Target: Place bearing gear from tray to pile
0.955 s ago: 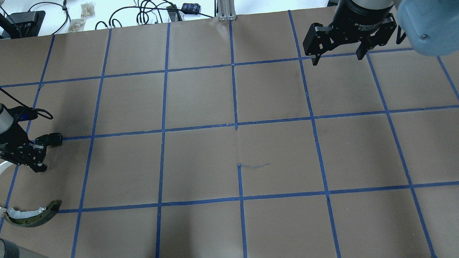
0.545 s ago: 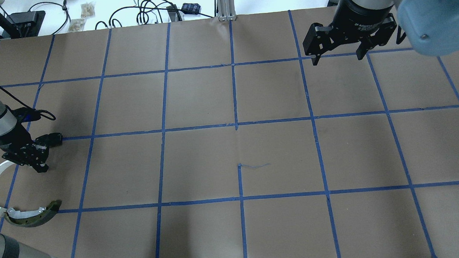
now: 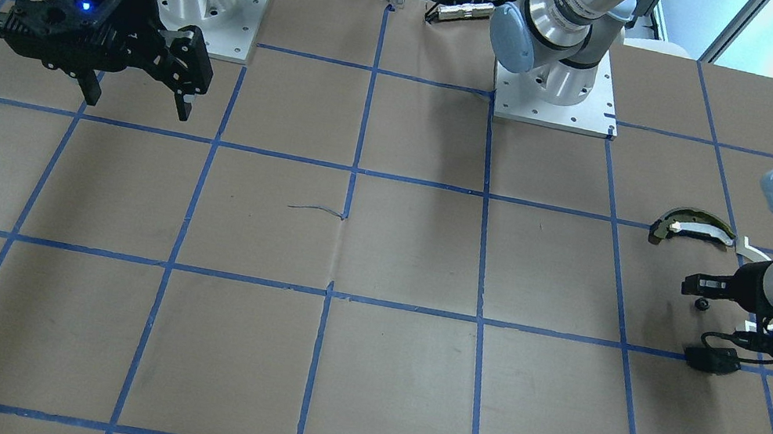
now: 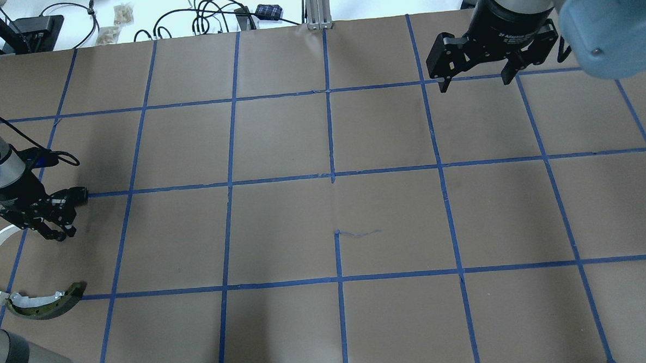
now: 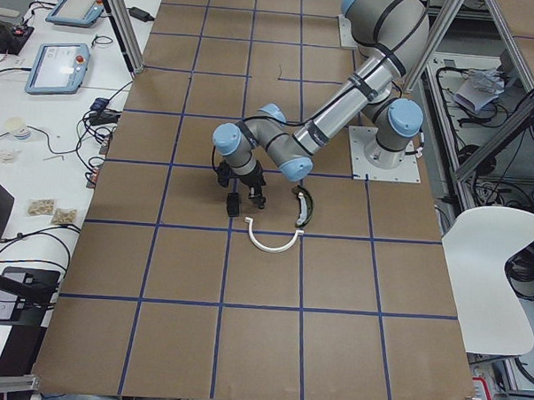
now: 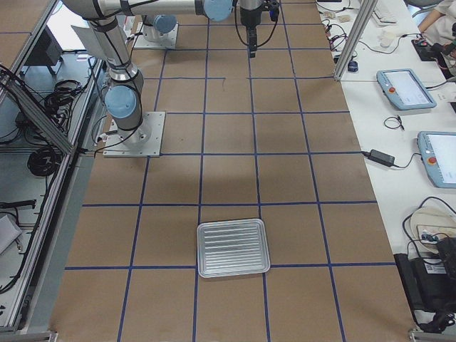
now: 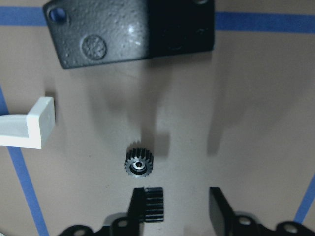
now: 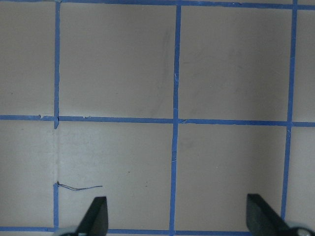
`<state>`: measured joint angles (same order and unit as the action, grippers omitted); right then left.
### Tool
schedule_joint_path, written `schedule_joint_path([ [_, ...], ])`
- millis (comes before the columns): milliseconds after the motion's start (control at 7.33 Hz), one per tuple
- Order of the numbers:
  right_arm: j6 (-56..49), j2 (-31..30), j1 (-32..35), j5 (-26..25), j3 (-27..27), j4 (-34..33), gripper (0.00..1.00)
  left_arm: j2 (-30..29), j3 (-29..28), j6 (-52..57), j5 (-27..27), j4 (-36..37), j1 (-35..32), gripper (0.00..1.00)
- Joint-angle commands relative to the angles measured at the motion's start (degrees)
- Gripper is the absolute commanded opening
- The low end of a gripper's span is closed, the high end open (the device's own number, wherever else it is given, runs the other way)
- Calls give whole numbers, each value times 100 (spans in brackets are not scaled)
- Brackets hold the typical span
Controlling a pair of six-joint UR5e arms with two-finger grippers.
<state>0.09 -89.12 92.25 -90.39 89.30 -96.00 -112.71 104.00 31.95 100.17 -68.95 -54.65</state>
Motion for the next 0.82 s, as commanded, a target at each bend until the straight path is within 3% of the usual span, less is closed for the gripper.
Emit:
schedule_joint_path([
  [0, 0, 9, -5, 3, 0, 2, 100, 12, -47, -66, -173, -39, -19, 100],
  [136, 0, 0, 4, -5, 0, 2, 100, -5, -55, -127, -173, -48, -54, 89],
  [273, 0, 0, -5, -5, 0, 2, 100, 30, -64, -154, -173, -40, -158, 100],
  [682, 0, 0, 4, -5, 0, 2, 100, 292, -667, -154, -164, -371, -544, 100],
])
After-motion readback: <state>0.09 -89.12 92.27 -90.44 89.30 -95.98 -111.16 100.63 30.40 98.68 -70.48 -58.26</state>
